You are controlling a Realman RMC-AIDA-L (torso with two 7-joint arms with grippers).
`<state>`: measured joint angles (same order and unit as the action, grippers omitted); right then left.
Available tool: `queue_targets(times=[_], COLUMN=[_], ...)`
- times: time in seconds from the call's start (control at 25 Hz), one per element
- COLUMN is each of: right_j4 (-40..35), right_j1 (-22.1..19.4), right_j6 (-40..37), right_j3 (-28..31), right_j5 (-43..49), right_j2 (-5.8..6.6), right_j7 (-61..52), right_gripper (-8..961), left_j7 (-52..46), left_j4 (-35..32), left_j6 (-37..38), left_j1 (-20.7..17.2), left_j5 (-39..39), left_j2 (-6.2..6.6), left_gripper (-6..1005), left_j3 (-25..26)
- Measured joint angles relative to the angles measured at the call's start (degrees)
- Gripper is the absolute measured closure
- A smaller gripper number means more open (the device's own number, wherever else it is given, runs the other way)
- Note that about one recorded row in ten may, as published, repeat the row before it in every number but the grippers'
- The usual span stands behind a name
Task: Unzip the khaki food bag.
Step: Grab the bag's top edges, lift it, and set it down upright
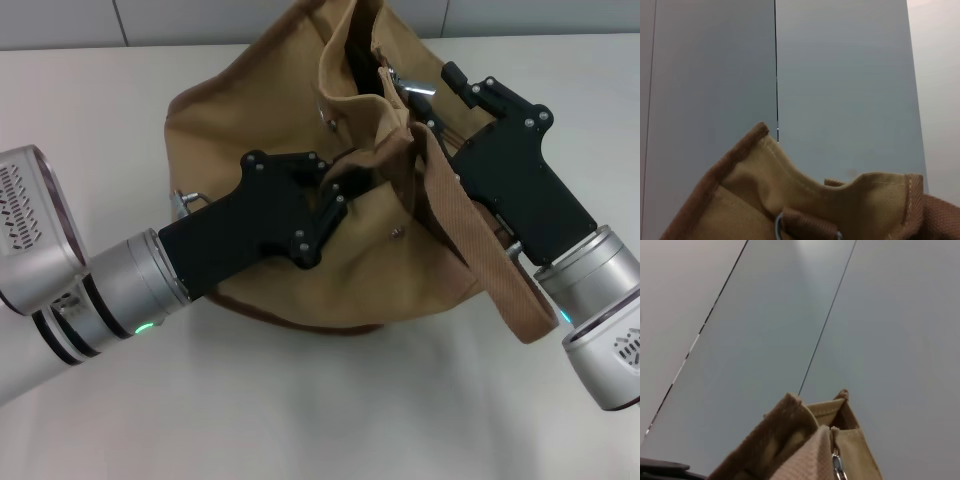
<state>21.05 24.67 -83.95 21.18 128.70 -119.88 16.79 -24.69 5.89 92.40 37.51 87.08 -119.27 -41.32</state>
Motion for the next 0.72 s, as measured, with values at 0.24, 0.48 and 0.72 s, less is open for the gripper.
queue_targets(times=[0.24,0.48,0.72], right_j4=[0.2,0.6,0.7], right_j1=[0.4,0.5,0.5], right_j6=[0.3,0.9,2.4], right_j3=[0.0,-0.1,-0.2], right_j5=[0.1,0.2,0.2], right_j2=[0.0,0.0,0.0], right_j7=[1.1,4.1,4.4], right_gripper=[619,618,618], left_j7=[0.0,0.0,0.0], left_j4=[0.1,0.1,0.3], left_j6=[-0.2,-0.3,-0.2], left_j1=[0.3,0.3,0.2], left_j5=[-0.1,-0.1,-0.1], left_j2=[0.0,0.0,0.0], left_gripper=[939,939,938], left_j3=[0.0,0.0,0.0])
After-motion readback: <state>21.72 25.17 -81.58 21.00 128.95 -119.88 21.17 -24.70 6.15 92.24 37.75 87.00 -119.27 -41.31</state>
